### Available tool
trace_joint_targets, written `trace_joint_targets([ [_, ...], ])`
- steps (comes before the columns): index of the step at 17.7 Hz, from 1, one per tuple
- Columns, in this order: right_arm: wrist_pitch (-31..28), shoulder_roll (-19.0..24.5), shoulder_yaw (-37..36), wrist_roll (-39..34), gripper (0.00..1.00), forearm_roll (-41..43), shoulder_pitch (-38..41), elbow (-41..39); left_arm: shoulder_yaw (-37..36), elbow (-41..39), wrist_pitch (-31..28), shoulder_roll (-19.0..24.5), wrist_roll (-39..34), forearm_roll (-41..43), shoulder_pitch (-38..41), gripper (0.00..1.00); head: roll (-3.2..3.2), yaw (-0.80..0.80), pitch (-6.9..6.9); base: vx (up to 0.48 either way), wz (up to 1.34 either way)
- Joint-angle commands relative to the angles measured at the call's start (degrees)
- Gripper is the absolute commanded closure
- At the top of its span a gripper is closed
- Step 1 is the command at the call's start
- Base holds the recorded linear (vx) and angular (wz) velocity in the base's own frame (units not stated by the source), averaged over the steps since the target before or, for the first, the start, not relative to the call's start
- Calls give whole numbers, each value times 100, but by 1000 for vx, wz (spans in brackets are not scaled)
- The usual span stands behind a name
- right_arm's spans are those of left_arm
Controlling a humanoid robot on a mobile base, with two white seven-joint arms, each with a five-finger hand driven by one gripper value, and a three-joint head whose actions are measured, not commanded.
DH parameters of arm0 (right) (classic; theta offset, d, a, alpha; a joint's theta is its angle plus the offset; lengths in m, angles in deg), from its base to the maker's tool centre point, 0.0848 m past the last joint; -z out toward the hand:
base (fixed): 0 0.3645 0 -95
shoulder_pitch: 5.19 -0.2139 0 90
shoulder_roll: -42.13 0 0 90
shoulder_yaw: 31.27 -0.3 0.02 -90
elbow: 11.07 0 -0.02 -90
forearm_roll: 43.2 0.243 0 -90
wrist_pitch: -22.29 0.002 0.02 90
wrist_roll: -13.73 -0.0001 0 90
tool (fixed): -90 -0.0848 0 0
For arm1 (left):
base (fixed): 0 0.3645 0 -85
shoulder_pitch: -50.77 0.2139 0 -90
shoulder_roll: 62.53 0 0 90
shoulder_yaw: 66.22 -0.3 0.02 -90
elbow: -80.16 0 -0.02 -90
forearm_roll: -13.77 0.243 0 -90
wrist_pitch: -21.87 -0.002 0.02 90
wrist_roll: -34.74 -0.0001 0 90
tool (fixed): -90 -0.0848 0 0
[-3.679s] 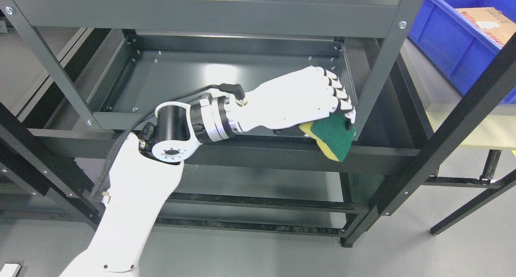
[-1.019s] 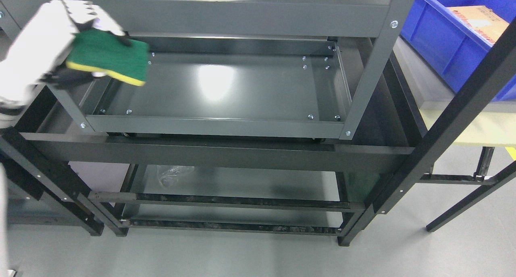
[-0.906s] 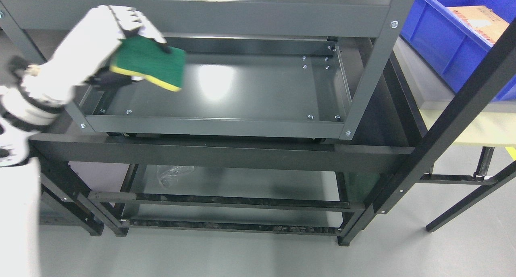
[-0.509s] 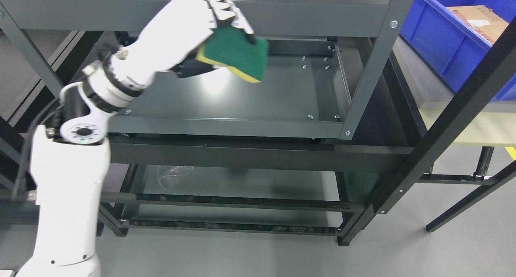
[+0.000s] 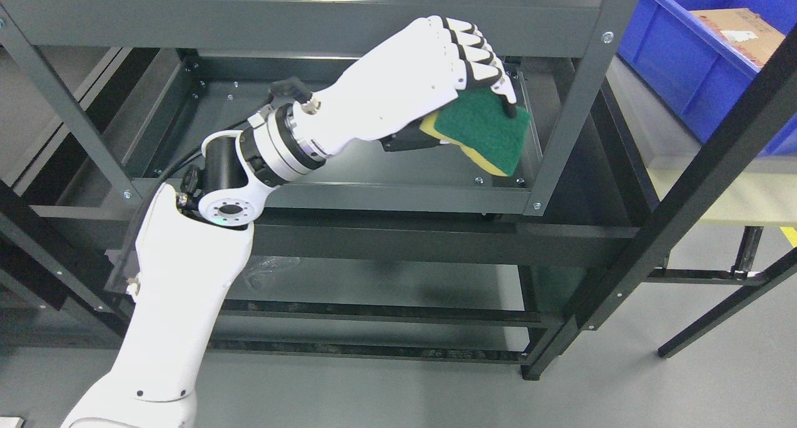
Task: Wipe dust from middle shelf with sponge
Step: 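Wipe the sponge back across the shelf away from the left side, then withdraw the left hand holding the sponge from the shelf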
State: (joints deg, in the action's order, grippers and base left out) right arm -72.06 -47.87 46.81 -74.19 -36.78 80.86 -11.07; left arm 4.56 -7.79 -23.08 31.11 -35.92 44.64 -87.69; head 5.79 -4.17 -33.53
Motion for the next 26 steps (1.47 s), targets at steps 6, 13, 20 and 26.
trace_joint_targets([
  [6, -4, -100, -3, 3, 0, 0, 0, -100, 355, 383, -1179, -264, -851, -2336, 2973, 100, 0, 0, 0, 0, 0],
  [13, -4, -100, -3, 3, 0, 0, 0, -100, 2632, 52, -3264, -264, -1082, -3746, 3202, 100, 0, 0, 0, 0, 0],
  [20, -4, -100, 5, 3, 0, 0, 0, -100, 3080, -1374, -3784, -264, -1082, -3974, 4073, 100, 0, 0, 0, 0, 0],
  [26, -4, -100, 5, 3, 0, 0, 0, -100, 3162, -1374, -4003, -264, -1081, -4080, 4091, 100, 0, 0, 0, 0, 0],
])
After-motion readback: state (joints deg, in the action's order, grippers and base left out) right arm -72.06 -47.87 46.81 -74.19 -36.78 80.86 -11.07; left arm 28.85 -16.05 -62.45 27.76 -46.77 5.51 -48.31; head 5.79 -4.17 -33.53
